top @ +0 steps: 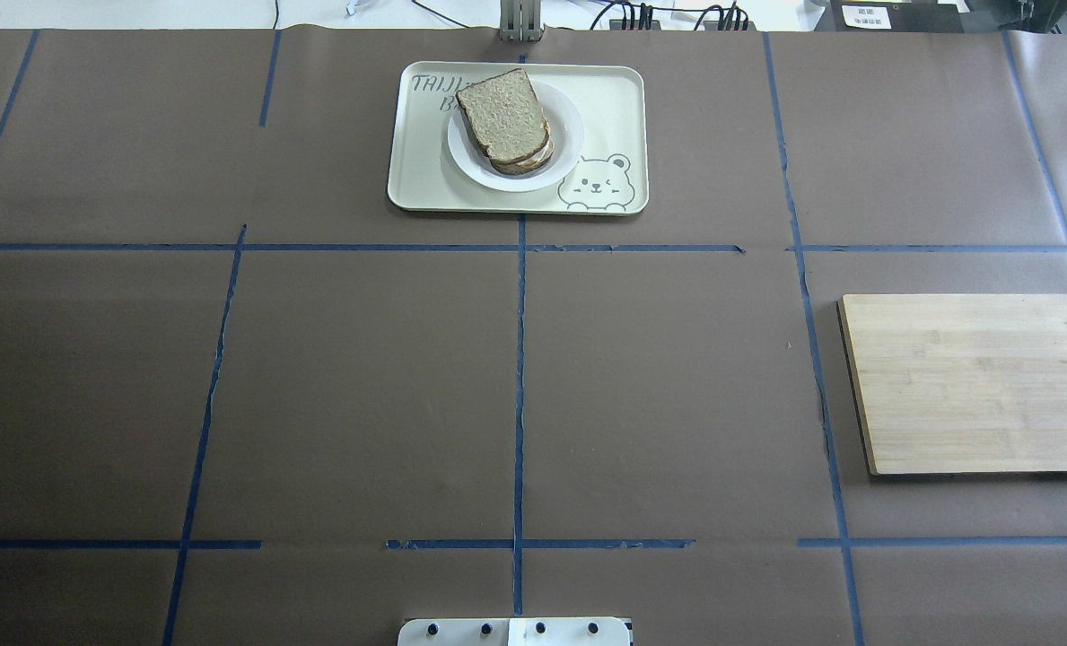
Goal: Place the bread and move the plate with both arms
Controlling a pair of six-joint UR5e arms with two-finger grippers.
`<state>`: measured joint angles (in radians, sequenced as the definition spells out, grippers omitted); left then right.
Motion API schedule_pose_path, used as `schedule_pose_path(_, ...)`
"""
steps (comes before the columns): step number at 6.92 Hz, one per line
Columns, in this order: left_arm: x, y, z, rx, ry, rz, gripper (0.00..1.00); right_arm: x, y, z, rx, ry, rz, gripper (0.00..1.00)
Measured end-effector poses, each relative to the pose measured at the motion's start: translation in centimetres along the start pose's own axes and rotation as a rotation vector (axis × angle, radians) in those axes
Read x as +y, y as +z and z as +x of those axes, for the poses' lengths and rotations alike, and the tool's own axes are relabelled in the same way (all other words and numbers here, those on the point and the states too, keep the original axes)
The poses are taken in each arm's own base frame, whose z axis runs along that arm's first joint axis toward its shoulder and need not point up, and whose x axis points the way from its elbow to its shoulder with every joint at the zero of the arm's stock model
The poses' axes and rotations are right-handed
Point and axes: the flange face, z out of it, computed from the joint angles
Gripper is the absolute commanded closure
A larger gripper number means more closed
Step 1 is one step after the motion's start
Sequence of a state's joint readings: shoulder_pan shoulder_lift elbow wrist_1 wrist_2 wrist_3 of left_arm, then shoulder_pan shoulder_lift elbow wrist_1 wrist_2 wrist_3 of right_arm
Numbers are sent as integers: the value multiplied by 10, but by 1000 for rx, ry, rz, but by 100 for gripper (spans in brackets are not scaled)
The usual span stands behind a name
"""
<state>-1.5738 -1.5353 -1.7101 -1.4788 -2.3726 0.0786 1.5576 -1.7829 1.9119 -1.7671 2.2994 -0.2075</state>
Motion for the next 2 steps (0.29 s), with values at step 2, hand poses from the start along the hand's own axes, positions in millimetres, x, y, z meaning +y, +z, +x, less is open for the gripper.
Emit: schedule_pose_path(2, -3, -5, 4, -3, 10, 10, 0, 0, 2, -2, -1, -4, -5, 0)
